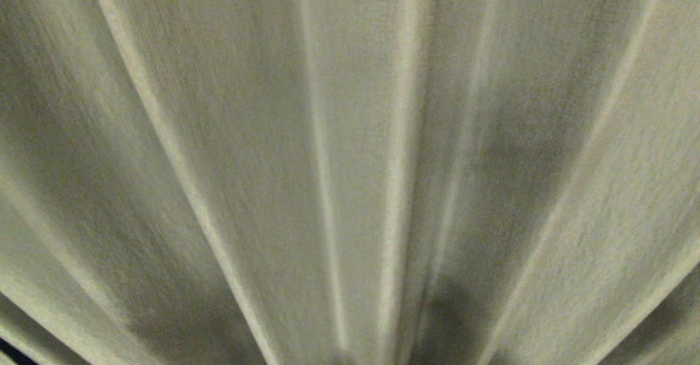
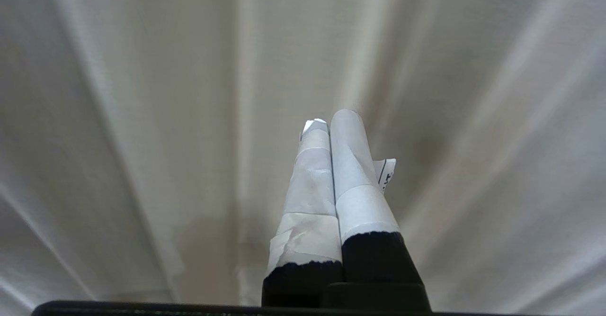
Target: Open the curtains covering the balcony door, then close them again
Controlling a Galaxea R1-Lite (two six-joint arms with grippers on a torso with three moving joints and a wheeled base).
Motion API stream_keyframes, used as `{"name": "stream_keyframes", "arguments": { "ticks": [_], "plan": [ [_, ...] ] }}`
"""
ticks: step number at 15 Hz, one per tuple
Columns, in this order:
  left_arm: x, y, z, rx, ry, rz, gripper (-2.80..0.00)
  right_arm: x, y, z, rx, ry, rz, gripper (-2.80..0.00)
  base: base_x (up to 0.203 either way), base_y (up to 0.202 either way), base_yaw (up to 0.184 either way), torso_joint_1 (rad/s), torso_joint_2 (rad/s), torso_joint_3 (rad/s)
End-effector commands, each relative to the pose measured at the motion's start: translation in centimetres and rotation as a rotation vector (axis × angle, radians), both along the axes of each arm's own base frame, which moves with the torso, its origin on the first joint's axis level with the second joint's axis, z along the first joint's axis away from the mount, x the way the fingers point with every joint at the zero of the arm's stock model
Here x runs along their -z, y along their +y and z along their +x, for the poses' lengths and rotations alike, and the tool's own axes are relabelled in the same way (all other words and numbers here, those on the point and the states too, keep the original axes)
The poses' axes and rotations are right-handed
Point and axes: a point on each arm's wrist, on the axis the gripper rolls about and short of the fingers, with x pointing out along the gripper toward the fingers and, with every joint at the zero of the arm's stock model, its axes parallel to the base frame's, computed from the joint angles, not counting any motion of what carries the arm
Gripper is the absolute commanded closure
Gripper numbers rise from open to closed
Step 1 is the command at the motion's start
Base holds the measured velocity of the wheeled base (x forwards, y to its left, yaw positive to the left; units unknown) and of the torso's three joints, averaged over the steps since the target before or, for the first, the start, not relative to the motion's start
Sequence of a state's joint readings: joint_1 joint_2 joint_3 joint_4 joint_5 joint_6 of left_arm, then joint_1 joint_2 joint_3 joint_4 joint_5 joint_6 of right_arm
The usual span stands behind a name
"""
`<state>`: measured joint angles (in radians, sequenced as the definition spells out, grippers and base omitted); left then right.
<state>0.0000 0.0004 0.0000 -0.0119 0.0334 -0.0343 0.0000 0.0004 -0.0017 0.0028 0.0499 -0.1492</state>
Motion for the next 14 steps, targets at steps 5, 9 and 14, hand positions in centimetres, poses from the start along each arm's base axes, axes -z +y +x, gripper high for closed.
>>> {"name": "stream_keyframes", "arguments": {
  "ticks": [5,9,14],
  "plan": [
    [-0.01,0.0,0.0,0.0,-0.002,-0.001,0.0,0.01,0.01,0.0,-0.002,0.0,0.0,0.0,0.0,0.197,0.001,0.002,0.0,0.005],
    [0.0,0.0,0.0,-0.002,-0.001,-0.001,0.0,0.01,0.0,0.0,-0.001,0.0,0.002,0.0,0.0,0.194,0.0,0.005,0.0,0.002],
    [0.0,0.0,0.0,-0.001,-0.001,-0.001,0.0,0.01,0.0,0.0,-0.001,0.0,0.002,0.0,0.0,0.186,0.003,0.003,0.0,0.0]
  ]
}}
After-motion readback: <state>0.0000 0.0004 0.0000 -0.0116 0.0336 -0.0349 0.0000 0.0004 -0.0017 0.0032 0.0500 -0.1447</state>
